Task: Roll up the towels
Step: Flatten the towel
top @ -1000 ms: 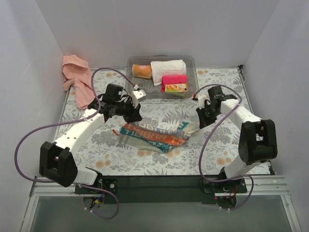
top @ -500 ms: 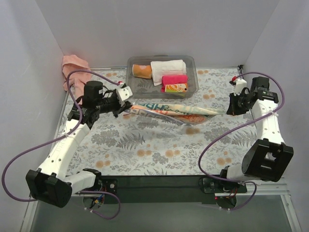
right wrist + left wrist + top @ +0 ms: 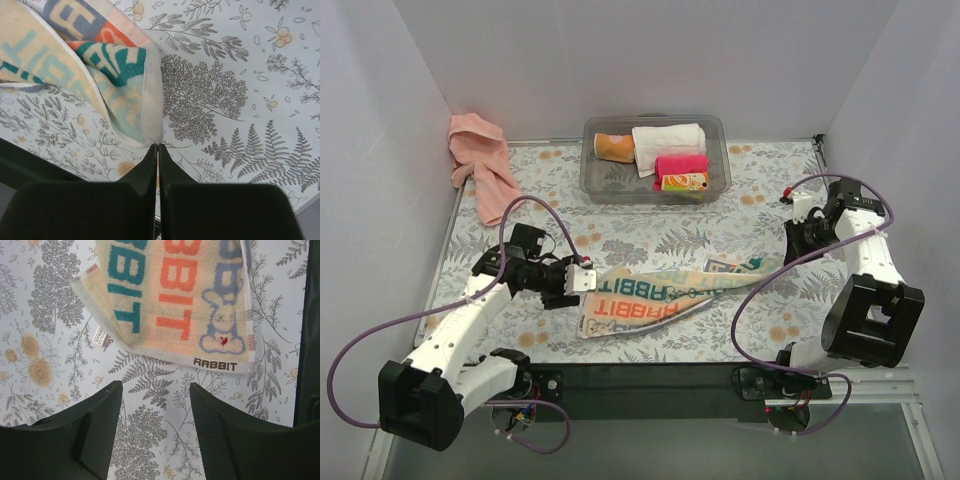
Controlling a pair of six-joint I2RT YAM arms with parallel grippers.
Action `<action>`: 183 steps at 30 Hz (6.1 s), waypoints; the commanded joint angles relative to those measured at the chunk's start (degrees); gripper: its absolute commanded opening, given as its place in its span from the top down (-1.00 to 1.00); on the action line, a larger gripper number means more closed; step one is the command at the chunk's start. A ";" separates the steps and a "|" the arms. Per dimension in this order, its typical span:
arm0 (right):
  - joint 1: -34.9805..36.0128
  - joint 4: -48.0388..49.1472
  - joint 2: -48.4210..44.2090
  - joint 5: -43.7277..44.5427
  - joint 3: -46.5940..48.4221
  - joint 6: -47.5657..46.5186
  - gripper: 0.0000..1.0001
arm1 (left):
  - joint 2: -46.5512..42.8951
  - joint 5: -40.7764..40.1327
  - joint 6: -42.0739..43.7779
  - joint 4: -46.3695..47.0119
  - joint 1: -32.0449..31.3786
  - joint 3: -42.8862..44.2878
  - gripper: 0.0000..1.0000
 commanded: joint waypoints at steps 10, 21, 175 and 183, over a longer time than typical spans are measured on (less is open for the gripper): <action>-0.06 -3.28 0.43 0.69 -3.05 -3.27 0.97 | 18.44 0.29 -22.40 17.34 0.25 9.77 0.25; -0.06 -3.45 1.92 -1.24 -1.20 -1.33 0.97 | 36.13 -6.91 -29.54 26.49 -10.55 17.16 0.38; 24.63 9.64 5.52 16.95 -17.81 0.60 0.83 | 18.03 -13.07 -17.85 9.53 -3.70 -2.26 0.46; 25.07 12.54 7.54 22.21 -20.70 0.87 0.89 | 19.36 -18.16 -16.45 10.94 -3.70 -6.13 0.46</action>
